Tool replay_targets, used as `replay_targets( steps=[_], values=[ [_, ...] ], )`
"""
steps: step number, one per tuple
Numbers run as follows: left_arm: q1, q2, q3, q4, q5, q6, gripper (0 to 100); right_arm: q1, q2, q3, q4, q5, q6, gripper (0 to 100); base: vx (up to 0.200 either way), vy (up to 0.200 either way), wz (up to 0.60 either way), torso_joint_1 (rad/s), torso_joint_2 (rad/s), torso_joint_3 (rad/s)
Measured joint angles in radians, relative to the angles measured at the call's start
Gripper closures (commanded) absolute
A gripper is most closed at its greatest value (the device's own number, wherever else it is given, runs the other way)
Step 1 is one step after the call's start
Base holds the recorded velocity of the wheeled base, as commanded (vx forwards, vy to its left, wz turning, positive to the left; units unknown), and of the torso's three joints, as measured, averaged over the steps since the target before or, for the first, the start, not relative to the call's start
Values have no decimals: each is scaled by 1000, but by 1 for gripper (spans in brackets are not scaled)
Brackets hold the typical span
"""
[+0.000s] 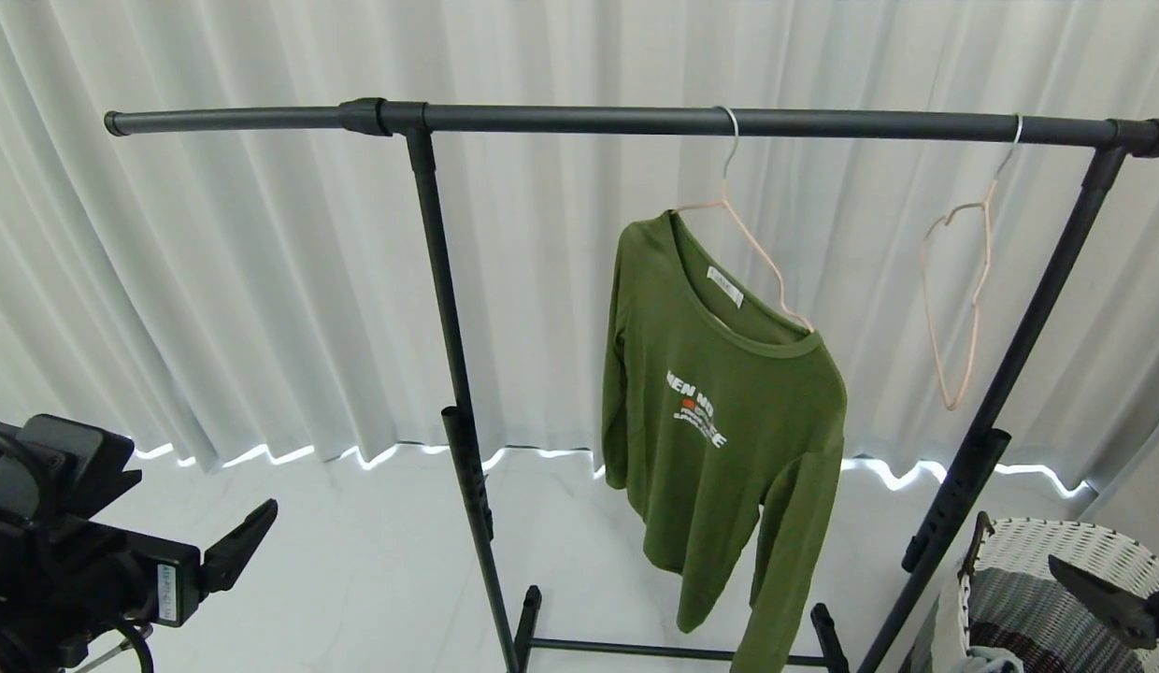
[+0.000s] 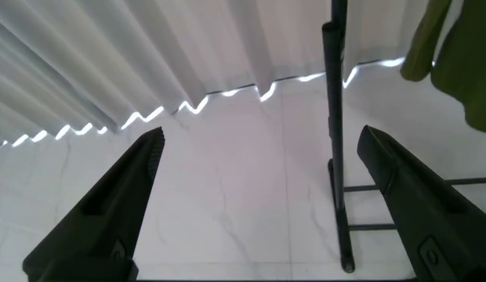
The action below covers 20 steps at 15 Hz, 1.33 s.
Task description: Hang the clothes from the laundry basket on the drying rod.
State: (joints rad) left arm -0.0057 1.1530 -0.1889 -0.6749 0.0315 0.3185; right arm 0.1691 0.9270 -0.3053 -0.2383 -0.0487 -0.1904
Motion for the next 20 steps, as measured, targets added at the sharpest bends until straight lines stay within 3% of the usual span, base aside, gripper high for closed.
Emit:
replay_targets(
  steps=[10,20],
  values=[
    [0,41,-3,-3,-10,-66,0,-2,20,0,0,1,-4,0,0,0,0,-139,452,310],
    [-20,14,8,-3,-7,-48,0,-19,155,3,-1,2,29,0,0,-20,0,-6,35,24]
  ],
)
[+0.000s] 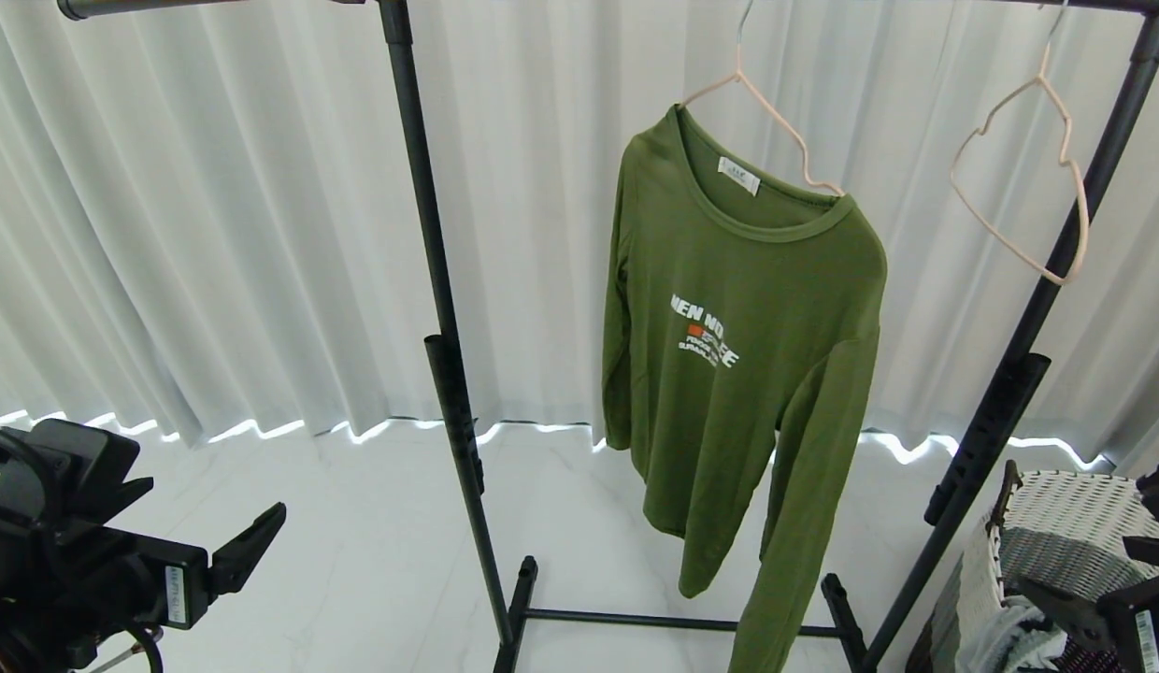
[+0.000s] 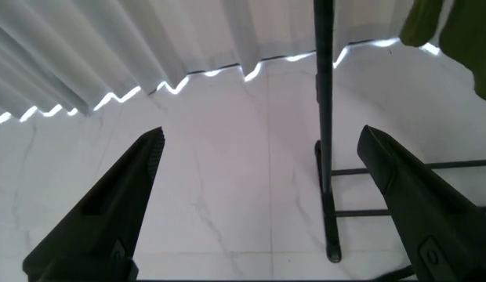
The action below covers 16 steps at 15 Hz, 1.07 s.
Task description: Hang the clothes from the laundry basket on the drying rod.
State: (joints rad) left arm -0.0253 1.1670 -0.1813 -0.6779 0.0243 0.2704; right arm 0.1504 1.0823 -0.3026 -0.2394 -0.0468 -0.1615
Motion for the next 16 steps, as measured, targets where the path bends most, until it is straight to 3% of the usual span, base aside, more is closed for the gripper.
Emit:
replay_targets(
  steps=[10,13,16],
  values=[
    [-48,7,11,1,0,1,0,-1,6,16,-1,1,-32,0,0,-200,0,1,3,4],
    [-48,6,16,0,0,0,0,0,6,21,0,1,-37,0,0,0,0,0,0,0],
    [-49,5,20,0,0,0,0,0,13,60,1,2,-126,0,0,0,0,0,0,0]
  ],
)
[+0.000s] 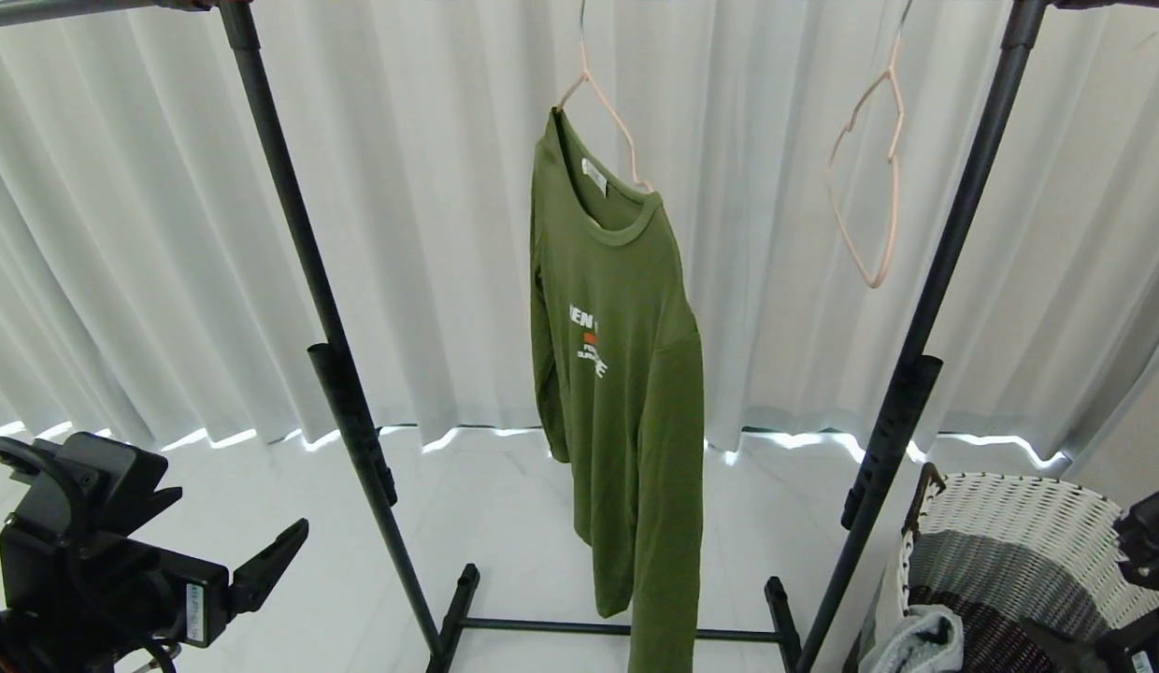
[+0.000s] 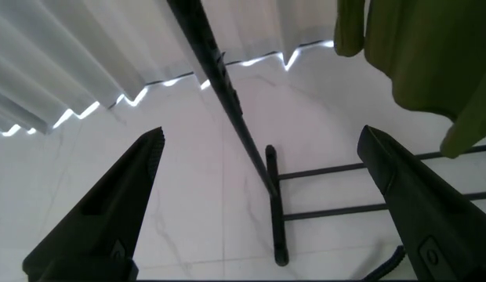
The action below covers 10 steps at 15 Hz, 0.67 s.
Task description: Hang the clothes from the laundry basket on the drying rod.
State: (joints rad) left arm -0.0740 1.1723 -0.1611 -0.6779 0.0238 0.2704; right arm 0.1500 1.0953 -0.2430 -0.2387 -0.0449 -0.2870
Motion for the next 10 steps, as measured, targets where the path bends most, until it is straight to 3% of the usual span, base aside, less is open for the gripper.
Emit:
replay_targets(
  steps=[5,8,10],
  values=[
    [-8,-4,4,0,0,7,0,0,120,29,-55,0,-28,0,0,0,0,0,0,0],
    [-20,-6,10,0,0,8,0,-1,323,67,-290,0,-28,0,0,0,0,0,0,0],
    [-22,-7,12,0,0,8,0,-14,490,112,-536,0,-30,0,0,0,0,0,0,0]
  ],
)
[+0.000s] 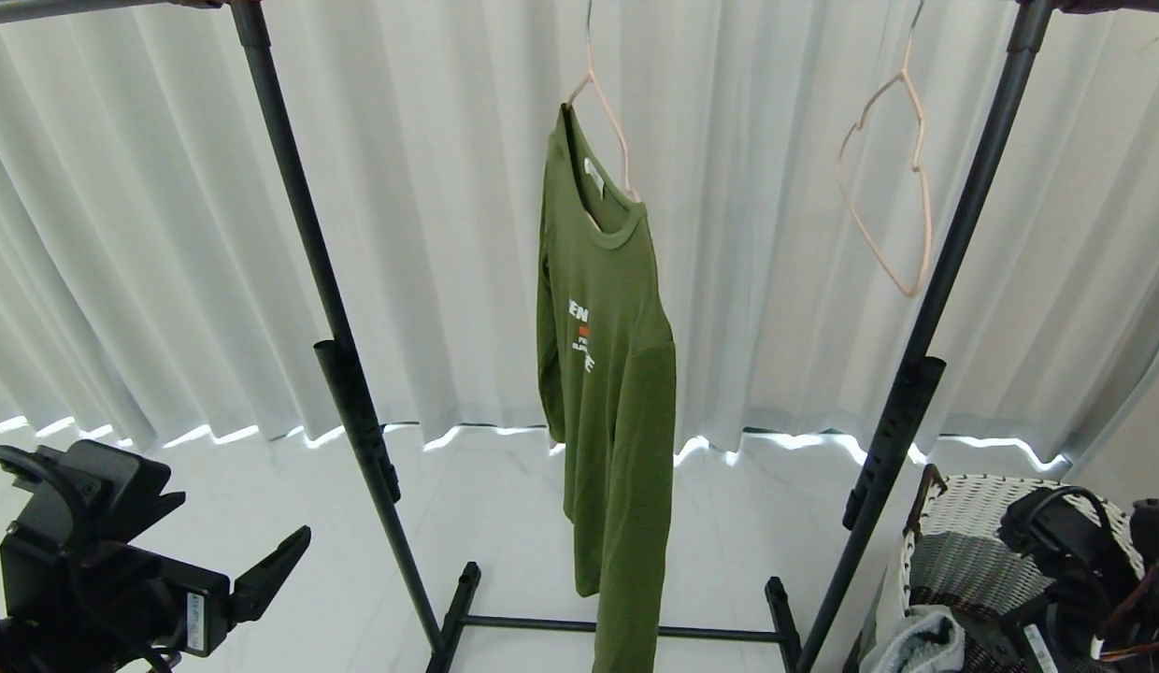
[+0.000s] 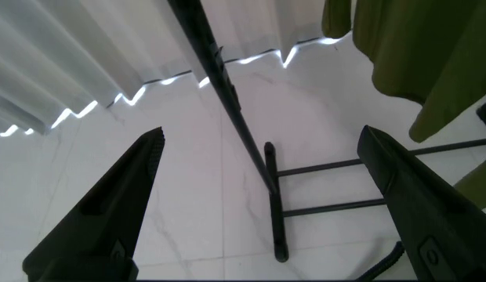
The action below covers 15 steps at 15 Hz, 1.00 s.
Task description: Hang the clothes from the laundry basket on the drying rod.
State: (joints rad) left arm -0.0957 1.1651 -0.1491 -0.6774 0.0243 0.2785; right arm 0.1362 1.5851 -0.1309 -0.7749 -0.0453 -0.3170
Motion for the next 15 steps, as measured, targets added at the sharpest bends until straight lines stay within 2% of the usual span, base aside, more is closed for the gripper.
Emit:
replay_targets(
  steps=[3,5,8,15],
  values=[
    [-5,0,0,0,0,1,0,-34,204,85,-278,1,-11,0,0,0,0,0,0,0],
    [-6,1,1,0,-1,1,0,-46,277,120,-308,4,-47,0,0,0,0,0,0,0],
    [-6,1,2,0,0,1,0,-50,338,127,-319,1,-47,0,0,0,0,0,0,0],
    [-6,1,6,0,0,1,0,-58,409,131,-450,7,-37,0,0,0,0,0,0,0]
  ],
)
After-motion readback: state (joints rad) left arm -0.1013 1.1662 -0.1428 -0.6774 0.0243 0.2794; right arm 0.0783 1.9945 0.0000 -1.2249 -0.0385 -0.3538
